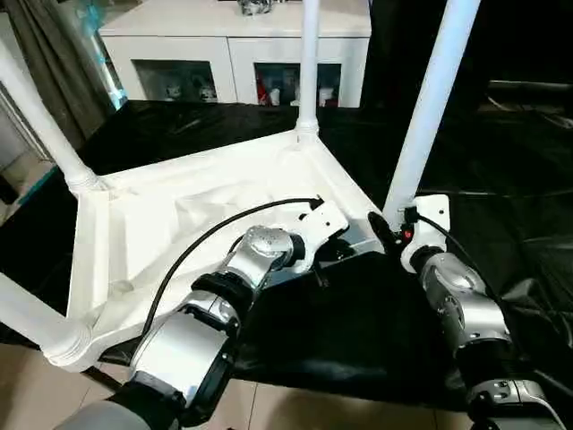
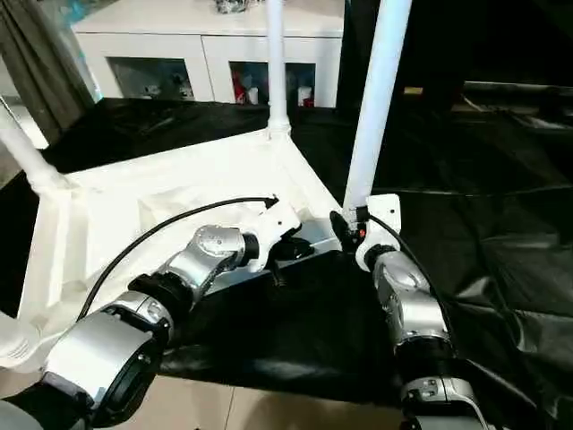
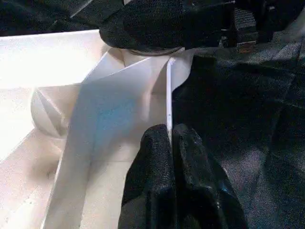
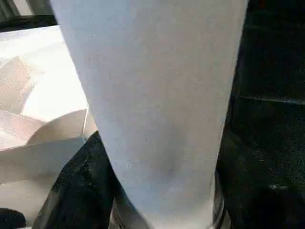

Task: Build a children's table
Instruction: Rotate leg to tighten

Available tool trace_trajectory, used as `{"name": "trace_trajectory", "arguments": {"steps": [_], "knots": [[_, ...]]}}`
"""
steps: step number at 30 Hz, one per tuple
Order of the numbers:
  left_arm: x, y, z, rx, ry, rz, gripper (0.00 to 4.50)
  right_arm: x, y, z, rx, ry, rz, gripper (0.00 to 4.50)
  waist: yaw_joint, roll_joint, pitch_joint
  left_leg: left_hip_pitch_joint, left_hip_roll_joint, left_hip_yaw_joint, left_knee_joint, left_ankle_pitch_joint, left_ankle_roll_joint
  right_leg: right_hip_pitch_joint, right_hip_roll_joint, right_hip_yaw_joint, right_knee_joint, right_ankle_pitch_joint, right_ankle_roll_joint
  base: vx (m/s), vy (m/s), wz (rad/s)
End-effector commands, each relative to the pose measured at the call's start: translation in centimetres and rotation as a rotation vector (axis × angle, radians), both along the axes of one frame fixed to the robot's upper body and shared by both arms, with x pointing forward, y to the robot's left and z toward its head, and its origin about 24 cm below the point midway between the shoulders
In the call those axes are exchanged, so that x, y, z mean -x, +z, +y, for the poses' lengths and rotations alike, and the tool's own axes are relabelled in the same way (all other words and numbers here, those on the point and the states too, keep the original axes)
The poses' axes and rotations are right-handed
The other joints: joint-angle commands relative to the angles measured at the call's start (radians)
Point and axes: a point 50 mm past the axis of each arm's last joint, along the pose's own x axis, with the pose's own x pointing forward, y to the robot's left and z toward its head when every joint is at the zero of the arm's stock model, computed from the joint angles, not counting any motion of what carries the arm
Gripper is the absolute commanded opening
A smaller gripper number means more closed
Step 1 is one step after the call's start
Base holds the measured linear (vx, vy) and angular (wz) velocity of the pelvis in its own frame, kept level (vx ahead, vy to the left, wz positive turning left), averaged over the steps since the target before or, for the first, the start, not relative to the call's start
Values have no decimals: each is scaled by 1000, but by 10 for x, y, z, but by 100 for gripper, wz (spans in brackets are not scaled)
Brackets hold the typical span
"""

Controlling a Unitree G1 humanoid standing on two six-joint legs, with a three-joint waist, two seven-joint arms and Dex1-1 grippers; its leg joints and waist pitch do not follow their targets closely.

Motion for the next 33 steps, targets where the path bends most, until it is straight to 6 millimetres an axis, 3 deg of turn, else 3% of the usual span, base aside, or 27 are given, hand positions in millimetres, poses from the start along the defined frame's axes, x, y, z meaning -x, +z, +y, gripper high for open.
{"name": "trace_trajectory", "arguments": {"steps": [1, 4, 5, 8, 12, 16, 21, 23, 25, 26, 33], "knots": [[2, 7, -13, -2, -72, -32, 0, 12, -14, 34, -19, 253, 62, 334, -3, -22, -52, 5, 81, -45, -71, -169, 117, 46, -106, 66, -79, -253, -182, 0, 0, 0], [3, 6, -4, -8, -116, -23, 0, 18, -8, 26, -5, 371, 44, 334, 1, -22, -53, 4, 83, -46, -70, -167, 128, 49, -104, 66, -77, -240, -178, 0, 0, 0], [4, 6, 3, -9, -170, -11, 0, 26, -4, 18, 4, 483, 42, 334, 7, -27, -53, 2, 85, -46, -69, -151, 145, 51, -105, 66, -73, -215, -181, 0, 0, 0], [7, 5, 11, -13, -239, 8, 0, 34, 0, 8, 19, 584, 45, 334, 13, -27, -55, 0, 87, -43, -64, -129, 169, 50, -104, 64, -65, -175, -193, 0, 0, 0], [12, 2, 27, -42, -373, 32, 0, 45, 9, -10, 30, 704, 71, 334, 21, -29, -52, -1, 88, -44, -65, -138, 174, 51, -104, 63, -69, -206, -188, 0, 0, 0], [17, 4, 41, -23, -467, 87, 0, 52, 17, -20, 26, 787, 97, 334, 28, -26, -52, 2, 92, -43, -68, -154, 158, 45, -105, 65, -72, -244, -185, 0, 0, 0], [19, 6, 51, -10, -521, 126, 0, 58, 18, -21, 25, 848, 124, 334, 43, -25, -56, 6, 99, -44, -69, -131, 139, 43, -107, 68, -60, -181, -207, 0, 0, 0], [20, 7, 54, -1, -536, 136, 0, 61, 17, -18, 9, 883, 143, 301, 48, -27, -56, 4, 99, -44, -68, -119, 142, 45, -110, 69, -56, -154, -215, 0, 0, 0], [20, 7, 55, 2, -540, 138, 0, 63, 16, -15, 0, 899, 152, 297, 50, -26, -56, 4, 97, -43, -66, -113, 144, 45, -111, 69, -57, -153, -214, 0, 0, 0], [20, 7, 55, 4, -541, 138, 0, 64, 15, -14, -4, 905, 157, 276, 52, -28, -56, 4, 96, -42, -66, -114, 142, 44, -110, 69, -59, -164, -209, 0, 0, 0], [9, 7, 45, 3, -360, 58, 0, 61, 4, -10, 3, 813, 172, 248, 52, -29, -49, 9, 93, -42, -70, -163, 100, 39, -107, 67, -74, -283, -176, 0, 0, 0]]}}
